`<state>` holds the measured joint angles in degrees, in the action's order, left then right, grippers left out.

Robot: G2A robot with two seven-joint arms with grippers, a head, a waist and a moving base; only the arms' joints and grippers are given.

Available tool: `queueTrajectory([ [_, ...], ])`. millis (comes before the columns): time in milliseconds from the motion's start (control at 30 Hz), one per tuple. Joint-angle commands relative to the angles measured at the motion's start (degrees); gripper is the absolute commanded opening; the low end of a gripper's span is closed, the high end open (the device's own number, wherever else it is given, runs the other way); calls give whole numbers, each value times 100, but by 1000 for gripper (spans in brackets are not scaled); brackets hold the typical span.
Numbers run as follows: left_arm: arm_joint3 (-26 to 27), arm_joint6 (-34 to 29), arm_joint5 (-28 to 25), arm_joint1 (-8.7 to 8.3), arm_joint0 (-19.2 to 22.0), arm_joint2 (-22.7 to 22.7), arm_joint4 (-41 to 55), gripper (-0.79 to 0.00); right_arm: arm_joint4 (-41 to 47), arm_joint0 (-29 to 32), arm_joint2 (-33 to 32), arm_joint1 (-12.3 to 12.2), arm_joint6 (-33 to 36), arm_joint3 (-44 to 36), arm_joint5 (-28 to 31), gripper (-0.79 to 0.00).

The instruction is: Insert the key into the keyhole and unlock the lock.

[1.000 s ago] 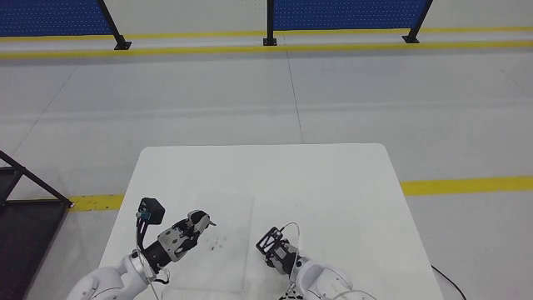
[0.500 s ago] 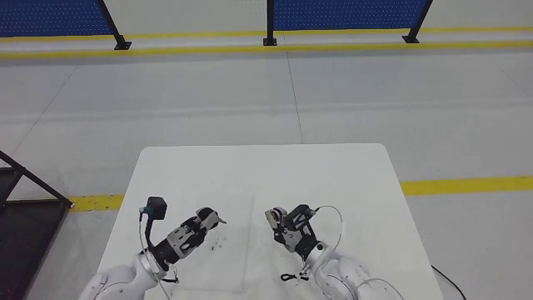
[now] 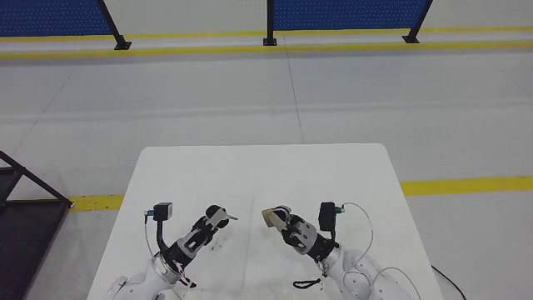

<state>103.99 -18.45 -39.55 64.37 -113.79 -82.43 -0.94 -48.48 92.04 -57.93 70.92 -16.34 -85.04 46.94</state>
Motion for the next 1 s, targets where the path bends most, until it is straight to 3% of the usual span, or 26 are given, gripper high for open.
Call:
queueTrajectory([
  [0,9,87,-84,12,-12,78,83,-785,199,-52,12,-10,90,59,335,-785],
  [233,-27,106,-294,21,-35,208,282,-785,820,-236,21,-45,470,220,984,-785],
  [967,-6,246,-82,33,70,234,71,-785,993,-259,176,1,463,211,804,-785],
])
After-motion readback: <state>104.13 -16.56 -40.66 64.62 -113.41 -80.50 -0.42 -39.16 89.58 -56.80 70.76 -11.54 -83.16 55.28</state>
